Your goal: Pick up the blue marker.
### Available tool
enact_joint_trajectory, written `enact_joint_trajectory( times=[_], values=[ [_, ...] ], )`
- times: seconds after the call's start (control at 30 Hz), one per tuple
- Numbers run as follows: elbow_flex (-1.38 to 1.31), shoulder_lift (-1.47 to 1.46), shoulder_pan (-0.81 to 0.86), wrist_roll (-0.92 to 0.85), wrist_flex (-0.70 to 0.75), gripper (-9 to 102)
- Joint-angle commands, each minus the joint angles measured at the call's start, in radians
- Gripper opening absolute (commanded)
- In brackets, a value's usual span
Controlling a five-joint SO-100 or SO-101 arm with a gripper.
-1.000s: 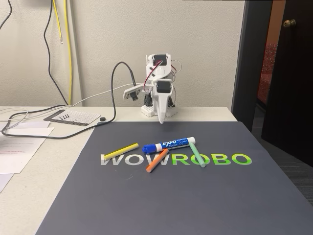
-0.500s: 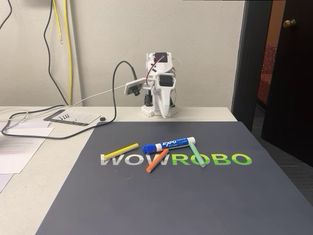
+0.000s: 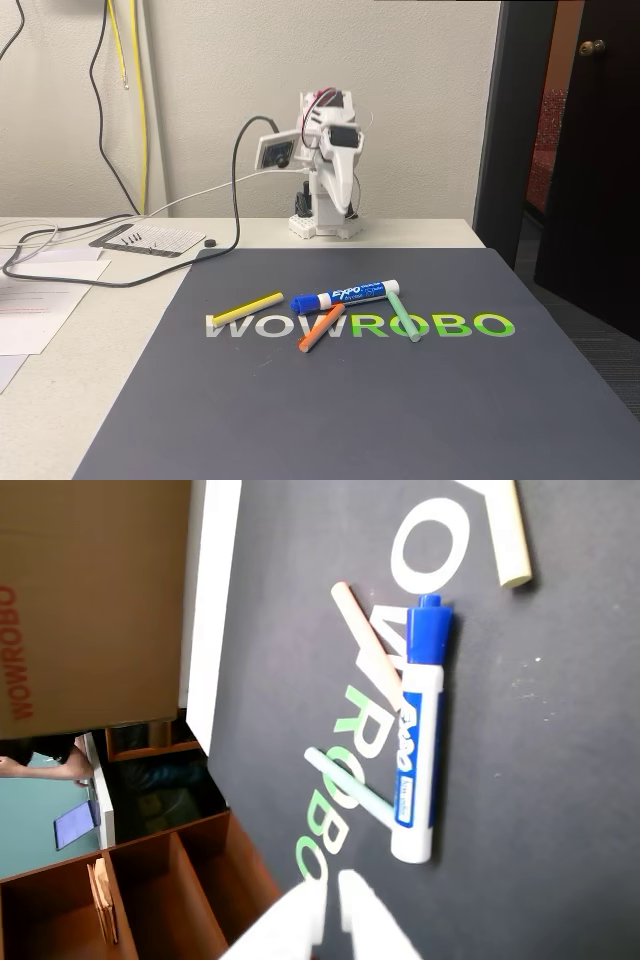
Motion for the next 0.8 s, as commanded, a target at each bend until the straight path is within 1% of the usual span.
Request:
enact_joint_trajectory(
  times=[0.0,0.47,0.77],
  values=[
    [-0.166,-0.137,-0.005,-0.017,0.026,0],
    [-0.472,-0.454,0.006,-0.138,0.186,2],
    [-0.627,-0.607,-0.008,-0.164,0.295,1]
  ],
)
